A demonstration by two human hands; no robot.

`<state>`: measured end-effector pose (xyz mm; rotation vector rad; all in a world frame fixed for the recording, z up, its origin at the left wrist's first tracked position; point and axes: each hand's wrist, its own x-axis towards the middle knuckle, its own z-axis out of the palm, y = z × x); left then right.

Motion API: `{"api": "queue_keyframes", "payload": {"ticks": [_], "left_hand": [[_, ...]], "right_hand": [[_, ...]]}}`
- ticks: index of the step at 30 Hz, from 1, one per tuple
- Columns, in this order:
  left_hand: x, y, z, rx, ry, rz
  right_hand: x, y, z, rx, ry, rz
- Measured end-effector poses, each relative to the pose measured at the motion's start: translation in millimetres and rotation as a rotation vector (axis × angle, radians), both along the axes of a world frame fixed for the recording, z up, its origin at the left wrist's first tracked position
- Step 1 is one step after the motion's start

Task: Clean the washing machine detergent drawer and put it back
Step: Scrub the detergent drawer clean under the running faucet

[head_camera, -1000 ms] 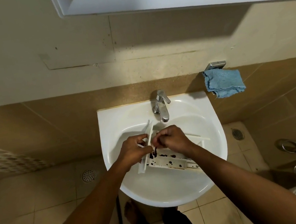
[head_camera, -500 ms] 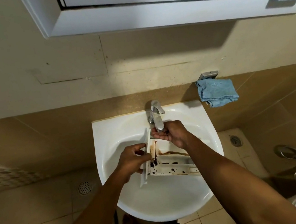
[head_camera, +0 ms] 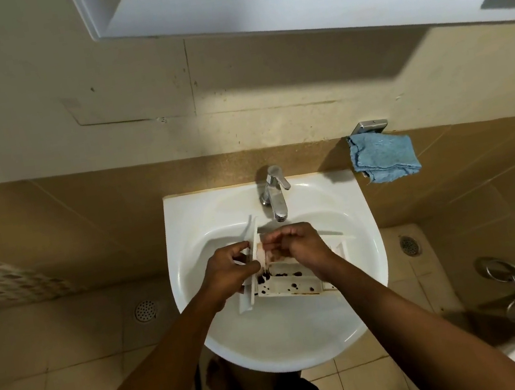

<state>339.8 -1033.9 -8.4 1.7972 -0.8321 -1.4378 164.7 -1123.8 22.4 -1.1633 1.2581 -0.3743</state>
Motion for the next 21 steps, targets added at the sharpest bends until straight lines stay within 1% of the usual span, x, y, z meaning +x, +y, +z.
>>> {"api": "queue_keyframes", "payload": {"ticks": [3,5,6,9,12,13,17,21], "left_hand": [[0.3,5.4,0.6,-0.006,-0.001,0.016],[2.2,8.4,0.0,-0.011,-0.001,0.023],[3.9,10.1,-0.3,-0.012,-0.007,0.026],[8.3,13.6,-2.4,-0.016,-0.026,0.028],[11.0,15.8,-1.4,-0.016,-0.018,0.039],[11.7,16.6,-1.6,-0.015,-0.011,0.045],[10.4,17.3,-0.3,-0.022,-0.001,0.030],[10.1,15.5,-1.3,-0.024,0.026,0.047]], "right_hand": [[9.0,5.5,-5.6,-0.321,0.180,0.149],[10.2,14.1,-7.3,-0.491,0.222,0.298],[8.2,16.0,-8.4,-0.529,0.229,0.334],[0.4,16.3,-8.4,-0.594,0.288,0.395],[-3.2,28.5,-9.8,-0.721,0.311,0.538],[-4.0,30.8,-9.4,-0.743,0.315,0.546],[2.6,24.1,-14.3,-0.781,0.364,0.459],[5.3,33.0,-18.6,-0.803,0.400,0.563]]}}
